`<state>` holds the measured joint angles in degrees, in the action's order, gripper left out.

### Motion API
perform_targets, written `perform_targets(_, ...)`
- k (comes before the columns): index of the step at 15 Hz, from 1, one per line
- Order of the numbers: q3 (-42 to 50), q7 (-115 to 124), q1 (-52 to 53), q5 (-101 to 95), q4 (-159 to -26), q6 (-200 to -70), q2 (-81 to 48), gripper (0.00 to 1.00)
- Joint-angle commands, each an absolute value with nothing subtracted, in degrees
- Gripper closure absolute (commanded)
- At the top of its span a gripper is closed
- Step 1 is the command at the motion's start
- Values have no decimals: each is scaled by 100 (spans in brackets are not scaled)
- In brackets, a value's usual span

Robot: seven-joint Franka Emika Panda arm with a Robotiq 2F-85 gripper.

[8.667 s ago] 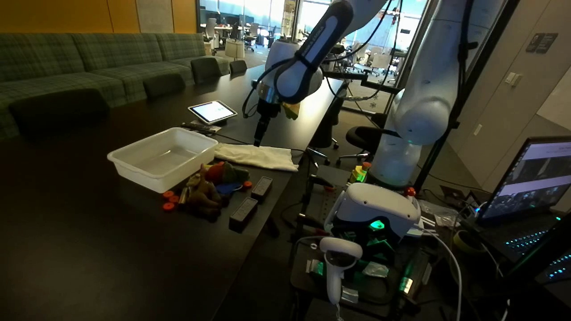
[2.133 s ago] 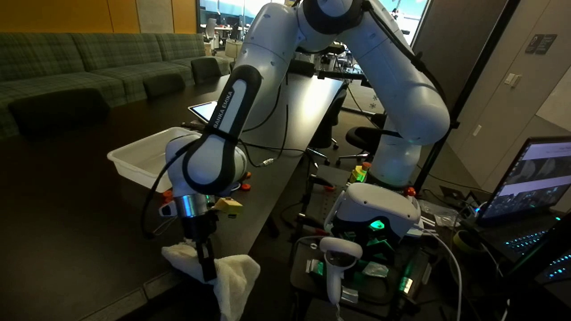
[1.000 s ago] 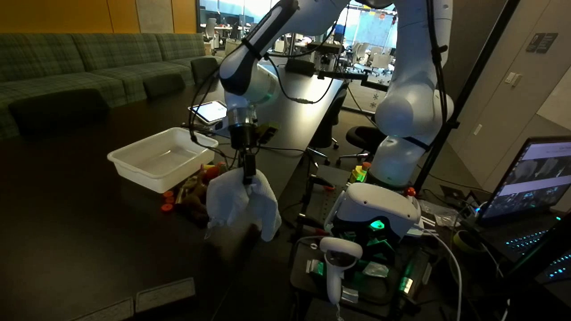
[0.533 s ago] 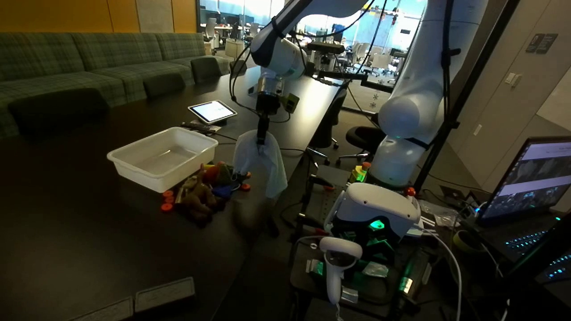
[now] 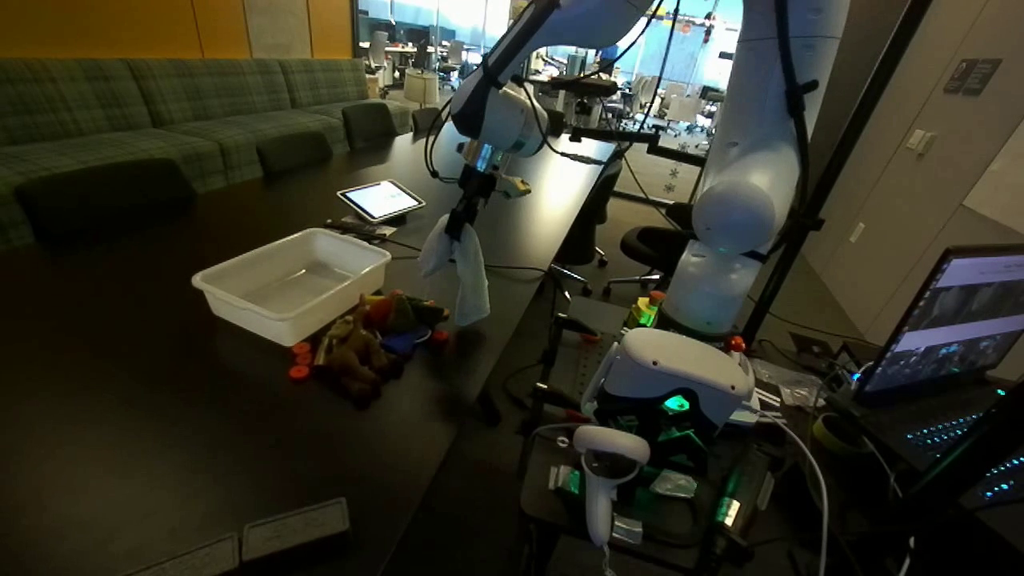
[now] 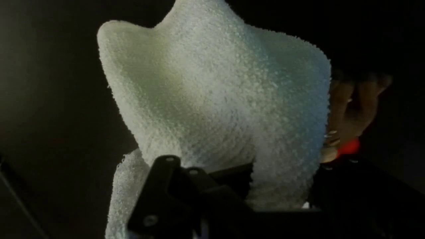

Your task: Use the towel sweep the things on the table to the left and then put the towel in the white bin

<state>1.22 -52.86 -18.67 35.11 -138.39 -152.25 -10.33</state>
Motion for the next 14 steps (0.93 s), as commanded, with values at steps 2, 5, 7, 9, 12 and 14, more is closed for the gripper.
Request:
perform_targets(2,160,-5346,-1547,3782,-12869,-17317,-2725,100)
perform_targets(5,232,-5127,-1459,3525,-12244,-18501,-3861,100)
perform_targets(7,428,-5056,-1310,3511,-11698,-18792,-4618,99)
perform_targets(9,579,-4994,-1167,3544,-11272,-18727,-5148,99)
perform_targets(12,552,-4032,-1202,2531,-11023,-18507,-5544,99)
perform_targets(14,388,-3341,-1251,1836,-10928,-18389,-5648,99)
